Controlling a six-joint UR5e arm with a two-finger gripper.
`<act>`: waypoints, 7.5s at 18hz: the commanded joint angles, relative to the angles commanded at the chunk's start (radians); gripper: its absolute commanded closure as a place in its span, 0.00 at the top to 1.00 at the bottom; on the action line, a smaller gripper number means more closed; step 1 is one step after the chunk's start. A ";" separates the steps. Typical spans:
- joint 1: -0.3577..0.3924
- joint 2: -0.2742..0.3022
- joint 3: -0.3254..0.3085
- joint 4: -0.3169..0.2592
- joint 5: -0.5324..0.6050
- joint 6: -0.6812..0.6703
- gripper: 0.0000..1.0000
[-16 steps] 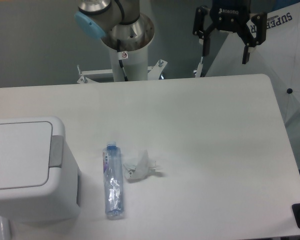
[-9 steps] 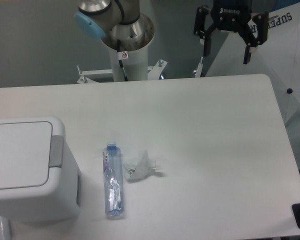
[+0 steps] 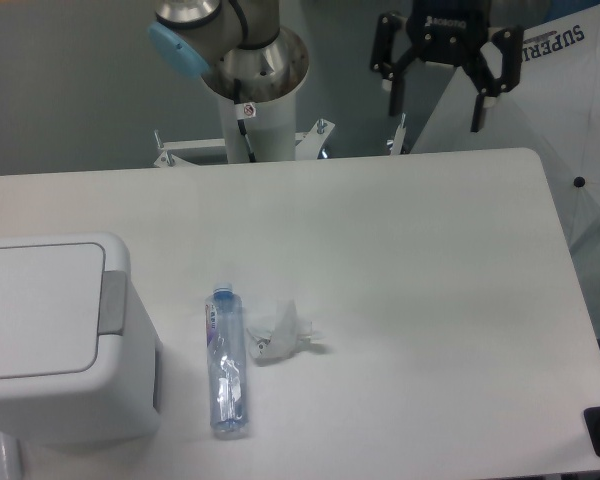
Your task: Open the trash can
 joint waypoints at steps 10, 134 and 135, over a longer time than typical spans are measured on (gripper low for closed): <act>-0.210 -0.032 -0.011 0.054 0.002 -0.380 1.00; -0.497 -0.287 -0.035 0.327 0.005 -1.056 1.00; -0.497 -0.287 -0.037 0.327 0.005 -1.056 1.00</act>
